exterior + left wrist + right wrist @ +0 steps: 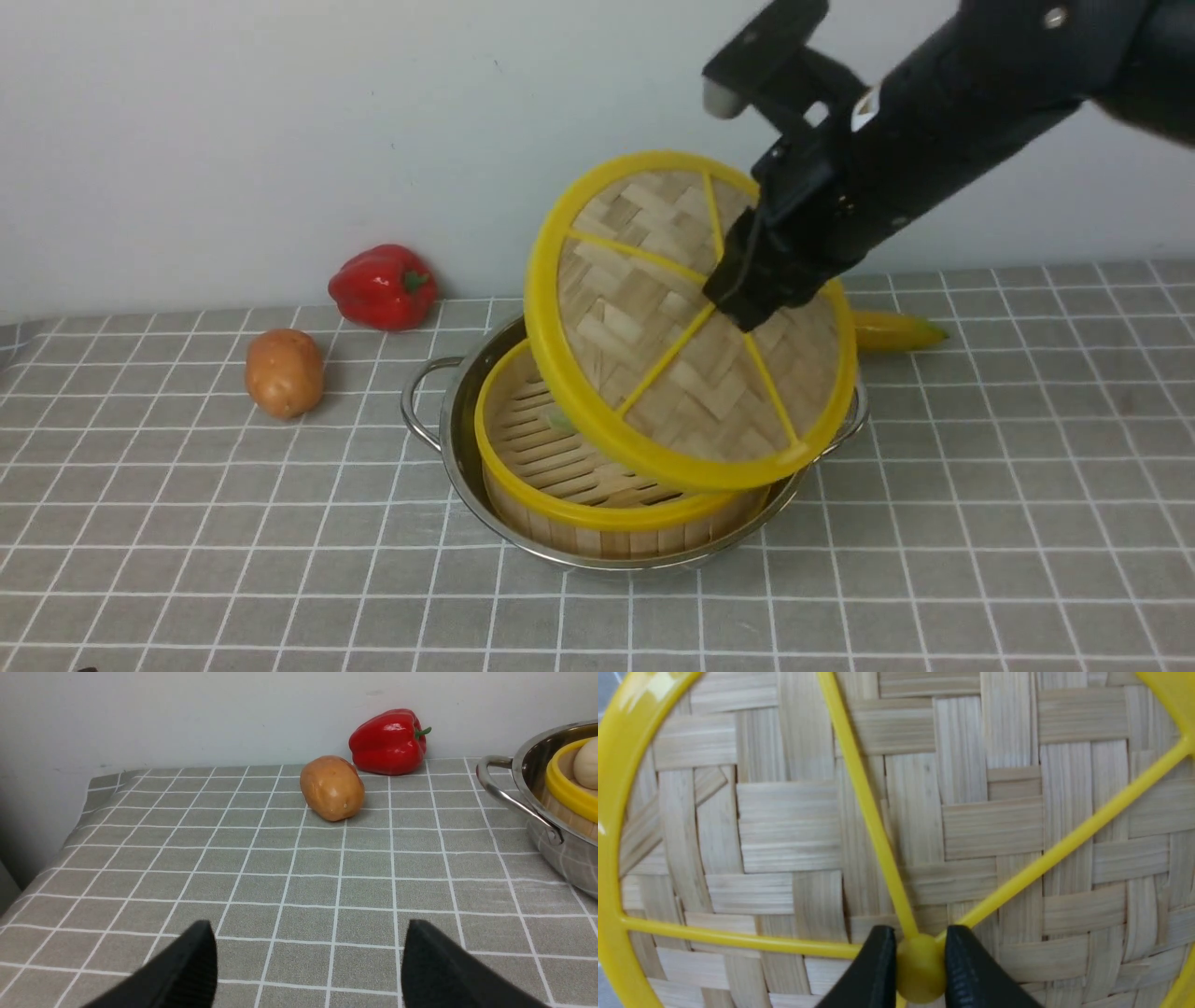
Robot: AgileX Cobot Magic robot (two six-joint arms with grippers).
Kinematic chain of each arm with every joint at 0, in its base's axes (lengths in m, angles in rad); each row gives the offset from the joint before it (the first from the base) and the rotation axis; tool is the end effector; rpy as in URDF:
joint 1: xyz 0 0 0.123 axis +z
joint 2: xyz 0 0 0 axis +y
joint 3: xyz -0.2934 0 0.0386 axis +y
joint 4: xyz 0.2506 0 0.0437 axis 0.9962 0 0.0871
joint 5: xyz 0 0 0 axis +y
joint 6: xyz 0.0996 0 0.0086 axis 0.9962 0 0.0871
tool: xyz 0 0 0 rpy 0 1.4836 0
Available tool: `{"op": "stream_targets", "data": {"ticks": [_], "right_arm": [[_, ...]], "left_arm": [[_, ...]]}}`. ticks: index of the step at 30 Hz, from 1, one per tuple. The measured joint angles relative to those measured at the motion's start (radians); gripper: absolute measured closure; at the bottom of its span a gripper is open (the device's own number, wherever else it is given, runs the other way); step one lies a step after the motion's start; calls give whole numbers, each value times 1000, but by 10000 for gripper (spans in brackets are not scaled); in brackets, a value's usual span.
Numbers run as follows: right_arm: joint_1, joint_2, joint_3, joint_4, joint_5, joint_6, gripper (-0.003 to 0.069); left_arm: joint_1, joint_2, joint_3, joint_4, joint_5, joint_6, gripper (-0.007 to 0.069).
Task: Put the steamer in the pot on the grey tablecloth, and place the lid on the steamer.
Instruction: 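Place the bamboo steamer lid onto the steamer basket in the pot with the right gripper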
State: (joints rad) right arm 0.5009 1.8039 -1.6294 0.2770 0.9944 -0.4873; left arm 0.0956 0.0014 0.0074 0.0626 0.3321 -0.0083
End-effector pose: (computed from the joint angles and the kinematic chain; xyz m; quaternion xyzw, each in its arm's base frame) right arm 0.3459 0.2155 0.3140 -0.4161 0.8674 0.1322 0.2389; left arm 0.0539 0.0072 0.1784 -0.0239 0.7903 0.0528 0.6099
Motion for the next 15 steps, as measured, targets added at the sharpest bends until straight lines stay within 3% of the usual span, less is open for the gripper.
{"op": "stream_targets", "data": {"ticks": [15], "right_arm": [[36, 139, -56, 8, -84, -43, 512]], "left_arm": [[0, 0, 0, 0, 0, 0, 132]]}}
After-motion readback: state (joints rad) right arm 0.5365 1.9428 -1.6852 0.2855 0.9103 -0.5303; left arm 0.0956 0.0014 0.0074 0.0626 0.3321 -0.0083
